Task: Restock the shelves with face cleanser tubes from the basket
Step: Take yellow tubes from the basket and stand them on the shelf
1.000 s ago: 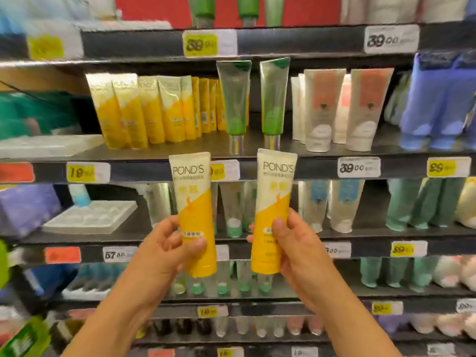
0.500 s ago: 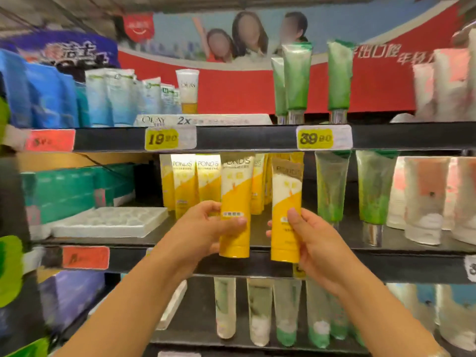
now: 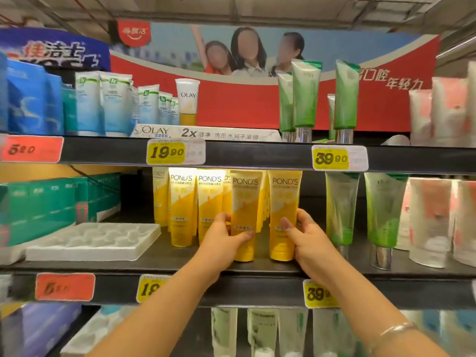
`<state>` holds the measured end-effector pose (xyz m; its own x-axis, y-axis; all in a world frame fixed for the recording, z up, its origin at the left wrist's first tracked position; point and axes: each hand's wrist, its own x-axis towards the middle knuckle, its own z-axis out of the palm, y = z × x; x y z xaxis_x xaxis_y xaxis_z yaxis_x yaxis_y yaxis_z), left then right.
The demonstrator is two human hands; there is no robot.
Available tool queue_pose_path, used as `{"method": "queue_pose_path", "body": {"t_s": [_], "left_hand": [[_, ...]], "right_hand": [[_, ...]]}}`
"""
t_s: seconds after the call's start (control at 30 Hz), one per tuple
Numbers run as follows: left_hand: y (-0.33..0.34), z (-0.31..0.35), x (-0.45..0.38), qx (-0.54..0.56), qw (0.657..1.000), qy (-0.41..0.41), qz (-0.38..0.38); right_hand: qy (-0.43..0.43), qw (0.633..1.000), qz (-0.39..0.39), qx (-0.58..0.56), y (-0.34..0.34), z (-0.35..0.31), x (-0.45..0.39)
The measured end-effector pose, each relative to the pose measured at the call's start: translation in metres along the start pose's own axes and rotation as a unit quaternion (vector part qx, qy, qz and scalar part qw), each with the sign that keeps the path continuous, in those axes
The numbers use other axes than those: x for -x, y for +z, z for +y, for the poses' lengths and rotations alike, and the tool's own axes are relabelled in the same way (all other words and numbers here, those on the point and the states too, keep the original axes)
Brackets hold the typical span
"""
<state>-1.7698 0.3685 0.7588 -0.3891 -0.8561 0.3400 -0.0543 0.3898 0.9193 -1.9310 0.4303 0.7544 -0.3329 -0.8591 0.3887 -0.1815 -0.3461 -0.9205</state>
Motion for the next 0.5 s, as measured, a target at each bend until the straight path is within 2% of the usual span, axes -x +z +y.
{"method": "queue_pose_path", "body": {"t_s": [0.13, 0.33, 0.5], "left_hand": [[0.0019, -0.0012, -0.0025, -0.014, 1.0, 0.001, 0.007], [0.0061, 0.0007, 0.0011, -0.106, 0.993, 0.018, 0.045], [0.0095, 0.002, 0.0073, -0.178, 0.976, 0.049, 0.115]], "right_hand": [[0.023, 0.999, -0.008, -0.029, 0.0013, -0.0025, -0.0026], [0.037, 0.998, -0.003, 0.055, -0.0012, -0.006, -0.0017], [0.003, 0.985, 0.031, 0.167, 0.0019, -0.0069, 0.0059]]}}
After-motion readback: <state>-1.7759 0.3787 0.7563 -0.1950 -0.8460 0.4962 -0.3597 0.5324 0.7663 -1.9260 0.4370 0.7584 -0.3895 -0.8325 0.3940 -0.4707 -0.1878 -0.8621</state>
